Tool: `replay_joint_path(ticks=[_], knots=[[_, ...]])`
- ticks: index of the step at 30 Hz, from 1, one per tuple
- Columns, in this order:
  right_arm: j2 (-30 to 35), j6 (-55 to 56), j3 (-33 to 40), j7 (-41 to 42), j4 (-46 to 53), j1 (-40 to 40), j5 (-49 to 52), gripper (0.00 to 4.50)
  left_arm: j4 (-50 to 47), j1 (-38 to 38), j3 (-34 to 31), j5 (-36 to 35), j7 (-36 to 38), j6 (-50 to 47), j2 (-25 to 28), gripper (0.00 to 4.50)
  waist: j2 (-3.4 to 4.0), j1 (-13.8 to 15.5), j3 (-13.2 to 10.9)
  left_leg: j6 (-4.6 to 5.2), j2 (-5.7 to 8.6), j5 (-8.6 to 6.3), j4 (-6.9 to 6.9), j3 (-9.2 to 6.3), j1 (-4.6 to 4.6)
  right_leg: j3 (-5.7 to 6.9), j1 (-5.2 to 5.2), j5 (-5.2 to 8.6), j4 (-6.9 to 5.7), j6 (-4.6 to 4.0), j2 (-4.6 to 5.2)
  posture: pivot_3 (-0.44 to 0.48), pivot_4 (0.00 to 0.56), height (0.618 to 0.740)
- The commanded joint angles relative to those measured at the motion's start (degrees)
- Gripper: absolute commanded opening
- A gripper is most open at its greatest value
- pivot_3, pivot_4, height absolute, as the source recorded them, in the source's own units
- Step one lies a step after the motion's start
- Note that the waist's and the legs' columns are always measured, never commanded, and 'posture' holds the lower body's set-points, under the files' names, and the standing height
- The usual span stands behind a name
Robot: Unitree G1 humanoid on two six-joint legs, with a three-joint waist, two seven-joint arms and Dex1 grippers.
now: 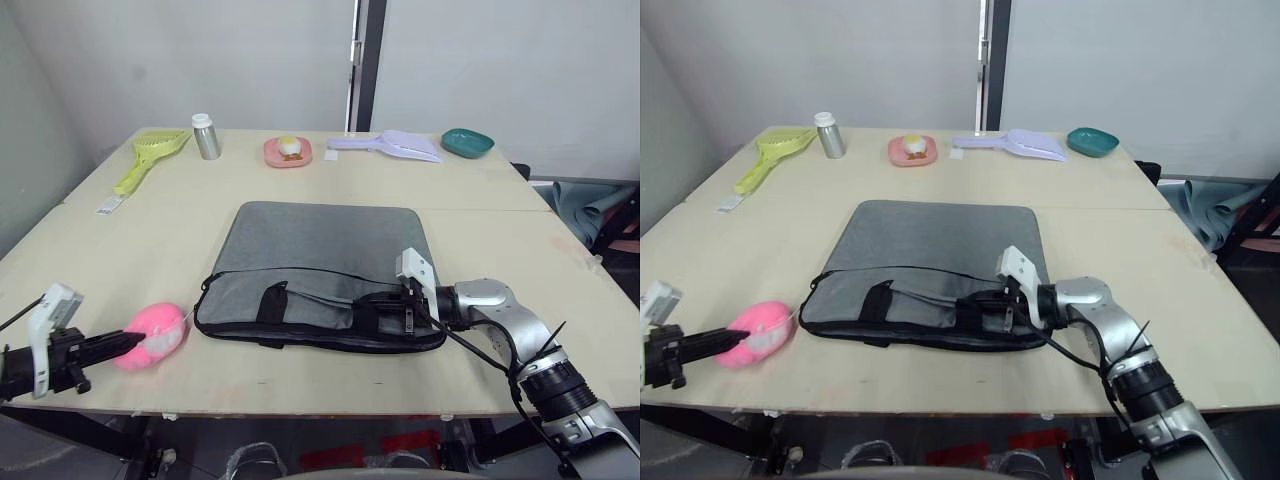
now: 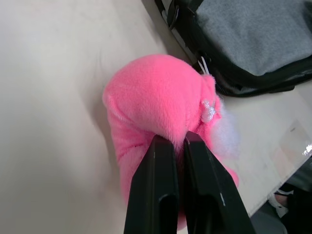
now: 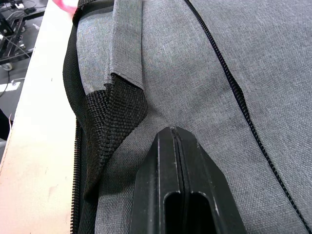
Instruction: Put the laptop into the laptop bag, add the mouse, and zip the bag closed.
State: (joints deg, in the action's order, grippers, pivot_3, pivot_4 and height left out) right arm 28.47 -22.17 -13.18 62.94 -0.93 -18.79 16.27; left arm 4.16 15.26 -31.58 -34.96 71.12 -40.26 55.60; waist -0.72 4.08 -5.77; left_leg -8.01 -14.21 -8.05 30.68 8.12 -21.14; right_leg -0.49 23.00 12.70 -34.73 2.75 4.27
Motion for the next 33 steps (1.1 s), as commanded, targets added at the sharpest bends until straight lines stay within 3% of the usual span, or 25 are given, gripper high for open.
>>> replay_joint_path(ticks=[1,5,11,20,27,33], knots=[[2.1,-3.2,-3.4,-0.2,-4.7,2.5,-3.4,0.0,-5.7,5.1,-2.9,-1.7,3.4,-1.4,1.6,0.03,-0.02,-0.3,0.0,0.0,0.0,0.0,-0.02,0.01,0.0,-0.01,0.01,0.0,0.01,0.0,0.0,0.0,0.15,0.74],[2.3,-3.3,-3.7,-0.2,-4.8,2.1,-3.4,0.0,-7.7,11.7,-4.3,-0.1,6.7,0.7,2.8,0.03,-0.05,-0.7,0.0,-0.04,-0.03,-0.04,-0.2,0.09,0.0,-0.05,0.03,0.0,0.21,0.01,-0.01,0.0,0.15,0.74],[2.7,-3.5,-4.2,-0.3,-3.8,2.6,-3.5,0.0,-11.8,11.1,-2.1,-1.9,5.0,-0.4,1.2,0.03,-0.06,-0.6,0.0,-0.04,-0.03,-0.04,-0.32,0.11,0.03,-0.05,0.02,0.0,0.28,0.01,-0.09,0.0,0.15,0.74],[3.2,-4.7,-4.4,-1.0,-1.7,3.9,-3.1,0.0,-22.8,6.5,7.3,-4.2,1.2,-3.4,-1.4,0.03,-0.06,-0.3,0.0,-0.04,-0.01,-0.03,-0.32,0.13,0.04,-0.03,0.01,0.0,0.29,0.01,-0.1,0.0,0.15,0.74],[3.0,-5.2,-4.9,-1.3,-1.0,3.8,-2.9,0.0,-27.1,3.0,16.9,2.1,-0.4,0.7,1.4,0.03,-0.03,-0.3,0.1,-0.03,0.0,-0.03,-0.31,0.15,0.05,-0.03,-0.03,0.0,0.28,0.01,-0.1,0.0,0.15,0.74],[3.1,-5.4,-4.8,-1.4,-0.5,3.9,-2.8,0.0,-24.9,3.8,12.6,1.4,2.0,2.3,3.6,0.03,-0.01,-0.4,0.1,-0.03,0.01,-0.03,-0.28,0.15,0.07,-0.03,-0.06,0.0,0.27,0.01,-0.1,0.0,0.15,0.74]])
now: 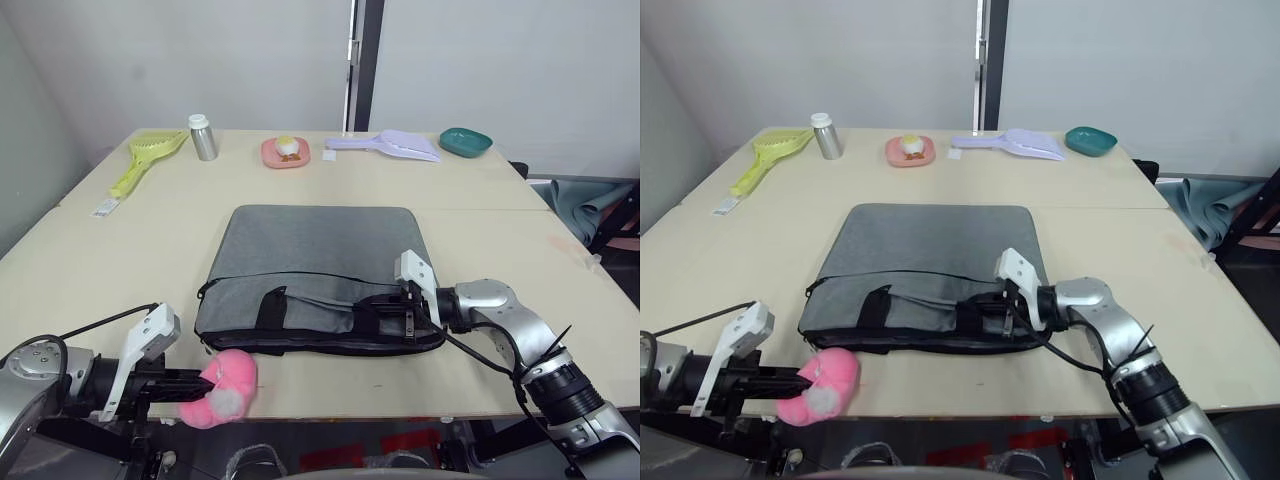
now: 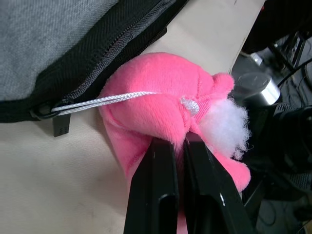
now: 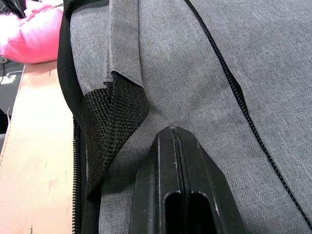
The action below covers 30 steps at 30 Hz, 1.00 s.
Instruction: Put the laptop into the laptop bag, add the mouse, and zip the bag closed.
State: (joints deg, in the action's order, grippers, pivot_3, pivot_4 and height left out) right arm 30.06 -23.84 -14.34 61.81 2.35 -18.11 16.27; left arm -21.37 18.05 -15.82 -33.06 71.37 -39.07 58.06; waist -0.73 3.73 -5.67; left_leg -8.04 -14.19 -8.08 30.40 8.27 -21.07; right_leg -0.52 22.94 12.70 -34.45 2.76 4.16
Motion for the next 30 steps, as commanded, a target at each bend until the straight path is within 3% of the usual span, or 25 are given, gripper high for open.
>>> replay_joint_path(ticks=[1,9,16,21,27,30], knots=[[1.5,-3.7,-3.7,-0.3,-3.9,3.2,-2.9,0.0,1.3,1.4,-4.0,-0.4,2.0,1.4,1.4,0.03,-0.01,0.0,0.0,0.0,0.0,0.0,0.0,0.0,0.0,0.0,0.0,0.0,0.0,0.0,0.0,0.0,0.15,0.74],[1.1,-3.1,-4.2,0.3,-5.1,1.8,-3.2,0.0,4.5,10.8,-14.6,-1.4,6.2,0.9,1.0,0.03,-0.01,-0.3,0.0,0.0,-0.02,0.0,0.01,-0.01,0.0,0.02,0.0,0.0,0.0,0.0,-0.02,0.0,0.15,0.74],[1.1,-2.6,-4.7,0.9,-6.3,0.8,-3.3,0.0,4.4,13.0,-17.4,-3.6,6.7,-0.9,-0.2,0.03,-0.02,-0.4,0.0,0.0,-0.02,0.0,0.04,-0.01,0.04,0.01,-0.01,0.0,-0.07,0.0,-0.02,0.0,0.15,0.74],[1.0,-2.5,-4.9,1.1,-6.6,0.3,-3.3,0.0,0.1,10.4,-13.2,-3.9,4.5,-1.1,-0.3,0.03,-0.02,-0.4,0.0,0.0,-0.04,0.0,0.06,-0.02,0.03,0.01,-0.01,0.0,-0.09,0.0,-0.03,0.0,0.15,0.74],[0.8,-2.6,-5.1,0.7,-6.4,0.3,-3.3,0.0,-4.8,-0.4,-0.9,-2.3,0.9,-1.3,0.2,0.03,-0.01,-0.4,0.0,0.01,-0.05,0.0,0.29,-0.05,0.04,-0.01,-0.01,0.0,-0.32,-0.01,-0.03,0.0,0.15,0.74],[0.9,-2.7,-5.0,0.4,-6.2,0.4,-3.2,0.0,-5.8,-1.6,2.1,-0.9,2.0,0.1,1.8,0.03,-0.02,-0.7,0.0,0.01,-0.05,0.0,0.45,-0.04,0.01,-0.06,0.01,0.0,-0.43,-0.01,-0.03,0.0,0.15,0.74]])
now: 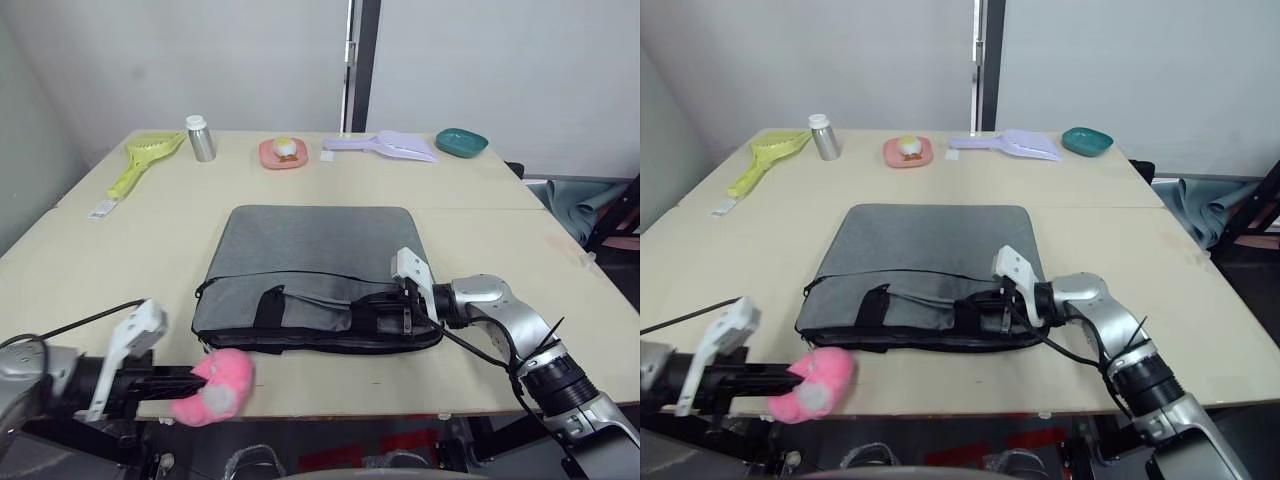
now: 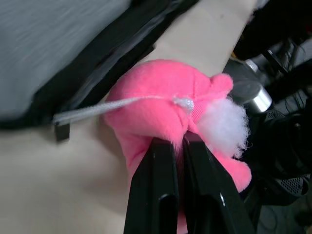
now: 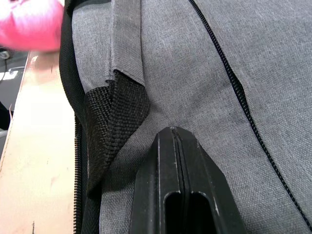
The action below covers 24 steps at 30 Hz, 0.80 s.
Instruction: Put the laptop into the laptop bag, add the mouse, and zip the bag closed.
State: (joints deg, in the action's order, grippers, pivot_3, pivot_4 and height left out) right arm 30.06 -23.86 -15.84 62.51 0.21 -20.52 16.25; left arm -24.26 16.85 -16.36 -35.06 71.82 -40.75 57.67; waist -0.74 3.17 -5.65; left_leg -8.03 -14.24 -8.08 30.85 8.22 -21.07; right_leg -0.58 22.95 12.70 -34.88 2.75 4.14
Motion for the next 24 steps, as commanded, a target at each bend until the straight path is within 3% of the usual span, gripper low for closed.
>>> replay_joint_path(ticks=[1,4,8,15,24], knots=[[1.0,-2.7,-3.4,-0.3,-3.9,3.0,-3.1,0.0,-3.0,-0.5,3.5,1.9,2.1,2.7,2.9,0.03,-0.03,-0.2,0.0,0.0,0.0,0.0,0.01,0.0,0.0,0.0,0.0,0.0,-0.01,0.0,0.0,0.0,0.15,0.74],[1.0,-2.9,-3.4,-0.6,-3.5,3.2,-3.0,0.0,-2.6,-1.4,5.4,2.9,2.6,4.4,3.9,0.03,-0.01,-0.3,0.0,0.0,0.0,0.0,0.01,0.0,0.01,-0.01,0.0,0.0,-0.05,0.0,0.0,0.0,0.15,0.74],[1.0,-3.2,-3.4,-1.0,-2.9,3.8,-2.8,0.0,-1.1,-9.8,9.9,2.9,0.5,3.6,1.7,0.03,-0.04,0.1,0.0,0.0,0.01,0.0,0.13,-0.03,0.05,-0.02,-0.03,0.0,-0.16,0.0,0.02,0.0,0.15,0.74],[1.1,-3.3,-3.3,-1.3,-2.7,3.8,-2.7,0.0,0.8,-17.4,18.1,8.4,-0.5,6.5,0.3,0.03,-0.03,-0.1,0.0,0.0,0.02,0.0,0.32,-0.03,0.03,-0.06,-0.04,0.0,-0.33,-0.01,0.02,0.0,0.15,0.74],[1.0,-3.2,-3.6,-0.8,-3.2,2.9,-2.8,0.0,-1.4,-20.2,22.1,3.6,3.4,4.1,-3.8,0.03,-0.06,0.0,0.1,0.0,0.03,0.0,0.45,-0.03,0.02,-0.1,-0.05,-0.01,-0.44,-0.02,0.04,0.0,0.15,0.74]])
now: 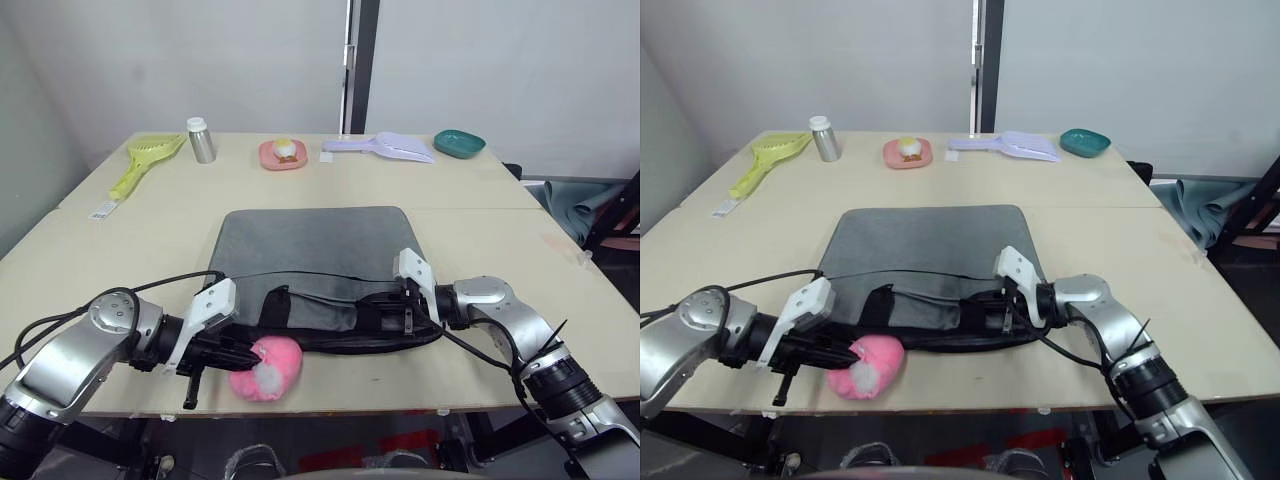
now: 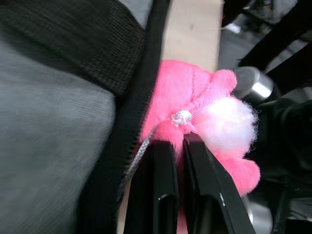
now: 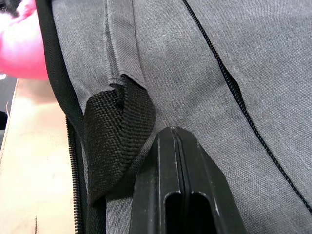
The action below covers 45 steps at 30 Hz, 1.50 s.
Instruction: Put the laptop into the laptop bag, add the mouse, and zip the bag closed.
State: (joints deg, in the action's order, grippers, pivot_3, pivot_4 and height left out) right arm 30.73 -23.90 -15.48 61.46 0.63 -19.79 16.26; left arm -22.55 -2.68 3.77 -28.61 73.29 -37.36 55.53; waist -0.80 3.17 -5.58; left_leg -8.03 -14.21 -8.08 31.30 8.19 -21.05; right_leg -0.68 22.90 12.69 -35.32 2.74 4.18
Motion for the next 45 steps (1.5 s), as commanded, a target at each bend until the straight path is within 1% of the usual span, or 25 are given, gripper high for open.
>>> replay_joint_path(ticks=[1,3,5,7,8,11,14,17,21,24,28,30,32,34,35,37,39,41,44,45], knots=[[0.3,-3.1,-4.1,0.3,-3.7,2.1,-2.8,0.0,-2.5,-1.4,2.4,-3.3,1.6,0.3,-2.8,0.03,0.0,0.0,0.0,0.0,0.0,0.0,0.0,0.0,0.0,0.0,0.0,0.0,0.0,0.0,0.0,0.0,0.15,0.74],[0.4,-3.1,-4.2,0.6,-3.8,1.7,-3.0,0.0,-1.3,-2.8,3.5,-3.6,1.1,-0.4,-4.9,0.03,0.01,0.0,0.0,0.0,0.0,0.0,0.0,0.01,0.0,-0.03,0.0,0.0,0.0,0.0,0.0,0.0,0.15,0.74],[0.5,-3.3,-4.1,0.8,-3.7,1.4,-2.9,0.0,0.1,-3.5,5.7,-1.3,0.8,0.0,-5.7,0.03,0.0,0.1,0.0,0.0,0.0,0.0,0.01,0.0,0.0,-0.02,0.0,0.0,-0.04,0.0,0.0,0.0,0.15,0.74],[0.7,-3.3,-4.2,0.9,-3.6,1.5,-3.0,0.0,1.9,-3.8,7.8,2.5,0.4,3.0,-6.0,0.03,-0.01,0.1,0.0,0.0,0.01,0.0,0.01,0.01,0.01,-0.04,-0.02,0.0,-0.08,0.0,0.0,0.0,0.15,0.74],[0.8,-3.4,-4.1,1.0,-3.4,1.5,-3.0,0.0,2.6,-4.3,7.6,2.3,0.0,2.8,-6.6,0.03,-0.01,0.1,0.0,0.0,0.01,0.0,0.02,0.01,0.02,-0.05,-0.02,0.0,-0.08,0.0,0.0,0.0,0.15,0.74],[1.2,-3.6,-4.1,1.2,-3.1,1.7,-2.9,0.0,5.9,-7.0,5.4,2.5,-2.5,2.1,-8.3,0.03,0.06,0.5,0.0,0.01,0.02,0.0,0.02,0.01,0.04,-0.08,-0.04,0.0,-0.08,0.0,0.02,0.0,0.15,0.74],[1.7,-3.7,-4.2,1.4,-2.7,1.9,-2.8,0.0,10.2,-8.9,1.7,3.0,-2.2,3.6,-6.4,0.03,0.05,0.8,0.1,0.01,0.02,0.0,0.02,0.0,0.06,-0.11,-0.05,-0.01,-0.17,-0.01,0.03,0.0,0.15,0.74],[1.9,-3.9,-4.1,1.5,-2.6,1.8,-2.8,0.0,14.3,-10.2,-2.8,2.2,-1.7,4.5,-4.2,0.03,0.04,0.7,0.0,0.01,0.01,0.0,0.02,-0.03,0.05,-0.12,0.01,-0.01,-0.26,0.0,0.01,0.0,0.15,0.74],[1.8,-4.0,-4.1,1.6,-2.7,1.6,-2.8,0.0,15.5,-9.4,-6.1,0.4,-0.9,4.4,-2.9,0.03,0.04,0.5,0.0,0.01,0.01,0.0,0.02,0.0,0.02,-0.11,0.05,0.0,-0.2,0.0,-0.01,0.0,0.15,0.74],[1.2,-4.1,-4.0,1.7,-2.8,1.2,-2.7,0.0,15.7,-7.5,-6.5,1.3,-0.8,5.3,-2.2,0.03,0.01,0.3,0.1,0.0,0.01,0.0,0.01,0.02,-0.02,-0.1,0.11,-0.01,-0.02,0.0,-0.02,0.0,0.15,0.74],[1.0,-4.0,-4.4,1.6,-3.6,0.7,-3.5,0.0,10.4,-4.0,-5.2,-0.1,0.7,4.1,-1.7,0.03,0.02,-0.2,0.0,0.0,-0.01,-0.01,-0.09,0.03,-0.03,-0.07,0.14,0.0,0.03,0.0,-0.03,0.0,0.15,0.74],[0.9,-4.3,-4.2,1.5,-3.2,0.8,-3.1,0.0,8.5,-2.0,-4.4,1.3,0.4,4.5,-0.9,0.03,0.1,-0.2,0.0,0.0,-0.01,-0.01,-0.1,0.03,-0.03,-0.07,0.15,0.0,0.04,0.0,-0.02,0.0,0.15,0.74],[0.8,-4.6,-4.1,1.2,-2.6,1.1,-2.8,0.0,6.7,-0.1,-5.4,1.2,-0.5,4.0,-0.5,0.03,0.16,-0.2,-0.1,0.0,-0.02,-0.01,-0.11,0.03,-0.03,-0.08,0.15,0.0,0.04,0.0,-0.02,0.0,0.15,0.74],[0.9,-4.8,-4.1,1.1,-2.0,1.6,-2.7,0.0,5.3,1.2,-7.2,0.0,-1.9,2.3,-0.2,0.03,0.19,-0.2,-0.1,0.0,-0.02,-0.01,-0.11,0.03,-0.03,-0.11,0.16,0.0,0.05,0.01,-0.02,0.0,0.15,0.74],[1.0,-4.9,-4.1,0.9,-1.7,2.0,-2.7,0.0,3.9,2.9,-9.3,-1.0,-2.5,1.5,0.0,0.03,0.21,-0.2,-0.1,-0.01,-0.02,-0.01,-0.12,0.03,-0.03,-0.11,0.16,0.0,0.05,0.01,-0.02,0.0,0.15,0.74],[1.2,-5.3,-4.0,0.6,-0.9,2.6,-2.6,0.0,0.7,7.0,-14.4,-3.6,-3.7,-1.0,0.2,0.03,0.18,-0.5,-0.1,-0.01,-0.03,-0.01,-0.15,0.04,-0.04,-0.12,0.18,0.0,0.09,0.01,-0.02,0.0,0.15,0.74],[1.4,-5.6,-3.6,0.3,-0.3,3.0,-2.3,0.0,-2.8,12.7,-18.6,-5.0,-3.9,-2.4,0.7,0.03,0.16,-0.7,-0.1,-0.02,-0.03,-0.02,-0.25,0.09,-0.06,-0.12,0.2,0.0,0.22,0.01,-0.04,0.0,0.15,0.74],[1.4,-5.7,-3.6,0.2,-0.1,3.1,-2.3,0.0,-5.6,15.7,-20.1,-5.9,-4.2,-2.9,0.8,0.03,0.19,-0.6,-0.1,-0.05,-0.02,-0.04,-0.44,0.13,-0.06,-0.11,0.2,0.02,0.4,0.02,-0.07,0.0,0.15,0.74],[1.2,-5.8,-3.9,0.2,-0.3,2.9,-2.4,0.0,-7.6,12.7,-17.3,-7.3,-6.2,-4.5,-0.1,0.03,0.22,-0.3,-0.2,-0.05,-0.03,-0.04,-0.5,0.1,-0.05,-0.11,0.2,0.03,0.41,0.04,-0.09,0.0,0.15,0.74],[1.0,-5.9,-4.0,0.2,-0.3,2.7,-2.4,0.0,-8.2,10.8,-14.9,-7.0,-6.7,-4.7,-0.4,0.03,0.2,-0.2,-0.2,-0.05,-0.05,-0.04,-0.49,0.1,-0.04,-0.11,0.2,0.03,0.38,0.04,-0.1,0.0,0.15,0.74]])
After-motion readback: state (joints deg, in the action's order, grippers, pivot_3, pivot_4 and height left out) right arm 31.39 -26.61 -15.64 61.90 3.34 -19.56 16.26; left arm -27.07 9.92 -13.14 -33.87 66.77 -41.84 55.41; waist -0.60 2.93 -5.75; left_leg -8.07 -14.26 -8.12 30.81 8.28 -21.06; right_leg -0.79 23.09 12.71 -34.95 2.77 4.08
